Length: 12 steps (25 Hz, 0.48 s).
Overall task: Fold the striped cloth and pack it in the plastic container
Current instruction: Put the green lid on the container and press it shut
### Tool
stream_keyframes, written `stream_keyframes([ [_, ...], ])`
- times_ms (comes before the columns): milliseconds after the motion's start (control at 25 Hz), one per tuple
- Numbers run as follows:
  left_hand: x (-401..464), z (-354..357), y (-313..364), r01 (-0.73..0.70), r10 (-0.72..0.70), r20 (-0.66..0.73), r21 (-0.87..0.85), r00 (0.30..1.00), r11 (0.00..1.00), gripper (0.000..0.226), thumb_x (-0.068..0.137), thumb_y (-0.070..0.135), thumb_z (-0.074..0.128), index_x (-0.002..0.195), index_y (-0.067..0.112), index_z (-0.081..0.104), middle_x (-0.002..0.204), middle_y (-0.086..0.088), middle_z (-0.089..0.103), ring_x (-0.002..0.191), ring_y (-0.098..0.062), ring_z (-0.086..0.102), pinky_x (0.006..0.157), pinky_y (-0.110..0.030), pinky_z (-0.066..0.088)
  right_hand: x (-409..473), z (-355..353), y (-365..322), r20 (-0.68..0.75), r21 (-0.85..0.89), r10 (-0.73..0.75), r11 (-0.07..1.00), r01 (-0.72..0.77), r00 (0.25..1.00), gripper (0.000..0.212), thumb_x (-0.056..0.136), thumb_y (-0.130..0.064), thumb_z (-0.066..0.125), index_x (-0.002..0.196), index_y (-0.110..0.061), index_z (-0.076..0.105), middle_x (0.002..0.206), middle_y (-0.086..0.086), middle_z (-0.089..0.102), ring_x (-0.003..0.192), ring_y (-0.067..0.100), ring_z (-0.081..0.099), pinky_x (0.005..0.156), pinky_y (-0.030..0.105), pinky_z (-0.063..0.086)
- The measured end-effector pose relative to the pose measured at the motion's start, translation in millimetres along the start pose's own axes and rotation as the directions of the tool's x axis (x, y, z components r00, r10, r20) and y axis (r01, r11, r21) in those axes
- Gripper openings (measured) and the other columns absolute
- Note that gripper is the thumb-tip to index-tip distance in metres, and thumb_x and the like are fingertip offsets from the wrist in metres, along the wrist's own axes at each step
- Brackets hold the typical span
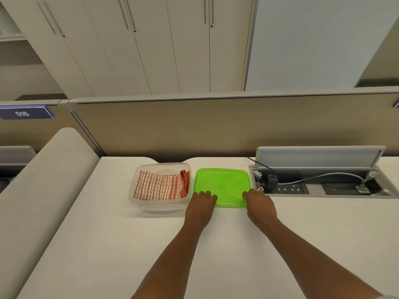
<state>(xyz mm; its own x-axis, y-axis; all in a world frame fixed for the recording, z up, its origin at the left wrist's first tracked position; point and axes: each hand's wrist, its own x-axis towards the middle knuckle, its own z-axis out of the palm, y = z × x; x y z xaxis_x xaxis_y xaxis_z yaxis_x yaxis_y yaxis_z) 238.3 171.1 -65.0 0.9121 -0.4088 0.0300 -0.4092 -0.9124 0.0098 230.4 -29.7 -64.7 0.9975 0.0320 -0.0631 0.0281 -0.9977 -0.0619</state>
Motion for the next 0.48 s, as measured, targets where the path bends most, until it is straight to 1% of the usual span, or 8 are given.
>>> stream_keyframes([
  [80,1.2,-0.7,1.8,0.005,-0.005,-0.007,0.01,1.0,1.0,0.027,0.085,-0.004,0.049,0.104,0.009,0.063,0.093,-0.012,0.064,0.086,-0.034,0.061,0.084,-0.045,0.045,-1.9,4.0,3.1,-0.005,0.006,-0.005,1.0,0.005,1.0,0.039,0.083,0.003,0.049,0.115,-0.016,0.059,0.111,0.009,0.059,0.1,0.031,0.058,0.076,0.036,0.048],
  [120,0.9,-2.2,3.2,0.005,-0.005,-0.008,0.026,1.0,1.0,0.024,0.082,-0.004,0.055,0.098,0.01,0.065,0.087,-0.01,0.064,0.08,-0.032,0.062,0.08,-0.044,0.047,-3.2,5.4,3.8,-0.011,0.013,-0.009,1.0,0.009,1.0,0.038,0.083,0.004,0.049,0.114,-0.015,0.06,0.11,0.009,0.059,0.098,0.031,0.058,0.076,0.036,0.048],
  [200,0.2,-3.1,4.9,-0.017,0.017,0.002,0.037,1.0,0.999,0.022,0.068,-0.002,0.07,0.082,0.014,0.065,0.071,-0.004,0.061,0.063,-0.026,0.06,0.066,-0.038,0.05,-5.5,6.4,5.2,-0.04,0.03,-0.011,0.999,0.012,0.999,0.037,0.082,0.006,0.048,0.11,-0.014,0.061,0.107,0.01,0.06,0.095,0.032,0.058,0.073,0.037,0.048],
  [240,-0.4,-1.9,5.3,-0.042,0.043,-0.022,0.05,0.999,0.998,0.025,0.062,-0.002,0.073,0.077,0.016,0.064,0.066,-0.001,0.058,0.057,-0.023,0.058,0.061,-0.035,0.05,-6.3,5.7,5.9,-0.058,0.037,-0.01,0.999,0.012,0.998,0.037,0.08,0.008,0.048,0.108,-0.013,0.061,0.105,0.01,0.06,0.094,0.033,0.058,0.072,0.037,0.048],
  [280,-1.4,-3.3,6.0,-0.061,0.065,-0.055,0.065,0.996,0.996,0.026,0.06,-0.002,0.072,0.077,0.017,0.063,0.066,0.0,0.057,0.056,-0.022,0.056,0.059,-0.034,0.049,-6.9,3.7,7.1,-0.081,0.047,-0.006,0.999,0.01,0.997,0.039,0.077,0.01,0.048,0.106,-0.013,0.062,0.102,0.01,0.061,0.093,0.033,0.058,0.071,0.038,0.048],
  [360,-2.9,-8.2,5.8,-0.091,0.097,-0.122,0.054,0.988,0.994,0.028,0.062,-0.003,0.066,0.082,0.017,0.061,0.07,0.0,0.057,0.06,-0.022,0.055,0.059,-0.034,0.047,-7.9,-2.3,10.7,-0.13,0.062,0.003,0.998,0.005,0.992,0.04,0.069,0.014,0.051,0.098,-0.011,0.064,0.095,0.011,0.063,0.088,0.035,0.058,0.066,0.04,0.049],
  [480,-3.1,-23.6,6.2,-0.105,0.108,-0.219,0.022,0.97,0.994,0.032,0.068,-0.005,0.061,0.089,0.019,0.059,0.077,0.001,0.056,0.067,-0.023,0.053,0.062,-0.036,0.044,-14.7,-17.3,18.7,-0.214,0.047,-0.008,0.999,0.019,0.977,0.035,0.065,0.011,0.058,0.092,-0.011,0.064,0.088,0.01,0.063,0.077,0.034,0.058,0.058,0.039,0.047],
])
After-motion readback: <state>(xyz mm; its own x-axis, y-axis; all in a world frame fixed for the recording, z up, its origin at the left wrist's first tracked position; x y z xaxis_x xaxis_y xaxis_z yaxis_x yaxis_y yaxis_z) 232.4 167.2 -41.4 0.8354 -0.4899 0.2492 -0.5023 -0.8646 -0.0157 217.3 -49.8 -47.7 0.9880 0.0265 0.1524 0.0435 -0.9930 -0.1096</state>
